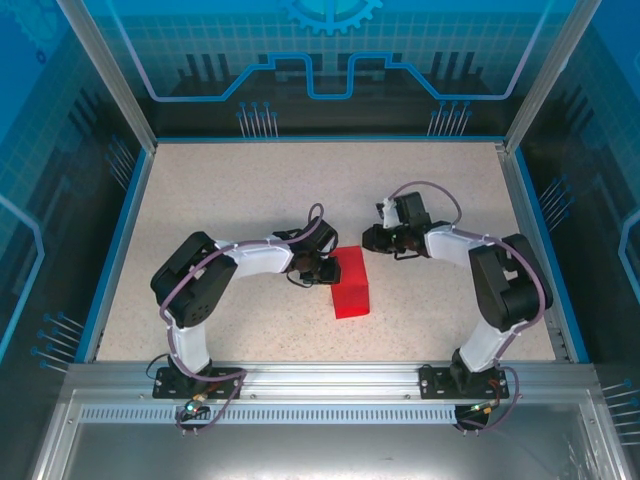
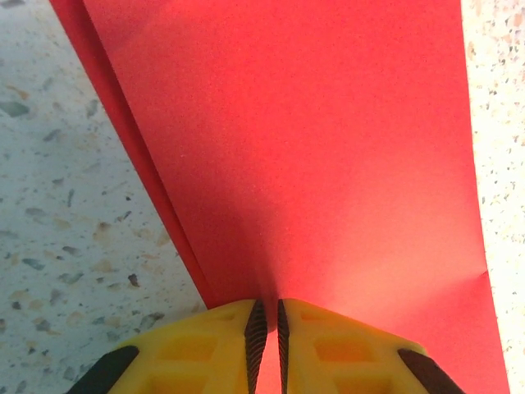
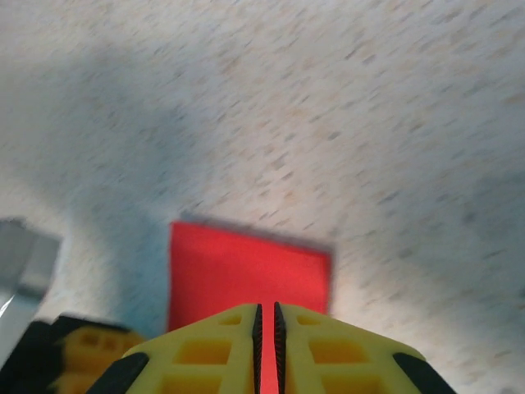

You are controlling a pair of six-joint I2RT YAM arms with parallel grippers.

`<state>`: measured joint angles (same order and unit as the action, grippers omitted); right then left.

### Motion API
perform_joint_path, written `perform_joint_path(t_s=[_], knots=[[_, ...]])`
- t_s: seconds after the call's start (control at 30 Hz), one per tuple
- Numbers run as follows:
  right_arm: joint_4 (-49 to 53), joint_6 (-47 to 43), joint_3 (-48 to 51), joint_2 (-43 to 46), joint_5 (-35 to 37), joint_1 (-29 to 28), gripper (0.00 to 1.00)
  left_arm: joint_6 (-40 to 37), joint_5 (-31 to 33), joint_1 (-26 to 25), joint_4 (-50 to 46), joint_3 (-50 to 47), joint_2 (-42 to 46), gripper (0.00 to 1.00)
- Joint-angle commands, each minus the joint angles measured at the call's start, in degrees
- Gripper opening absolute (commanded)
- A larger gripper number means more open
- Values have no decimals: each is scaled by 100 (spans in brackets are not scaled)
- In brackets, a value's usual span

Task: Fold a paper plane with a square sheet of paper (pick it up from the middle)

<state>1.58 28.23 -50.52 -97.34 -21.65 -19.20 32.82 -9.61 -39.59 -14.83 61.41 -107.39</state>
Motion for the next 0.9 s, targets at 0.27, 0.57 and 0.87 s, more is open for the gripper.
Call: perform_joint_path(t_s=[0.27,0.57,0.87], knots=[[-161,113,158,-502,-145,-426,15,-152,380,7,-810,-141,-303,18],[118,-131,71,-633,531,-138,14,-126,420,8,-802,-278,-203,18],[683,-451,90,9,545,-346,14,-101,451,12,-802,-278,-245,18]])
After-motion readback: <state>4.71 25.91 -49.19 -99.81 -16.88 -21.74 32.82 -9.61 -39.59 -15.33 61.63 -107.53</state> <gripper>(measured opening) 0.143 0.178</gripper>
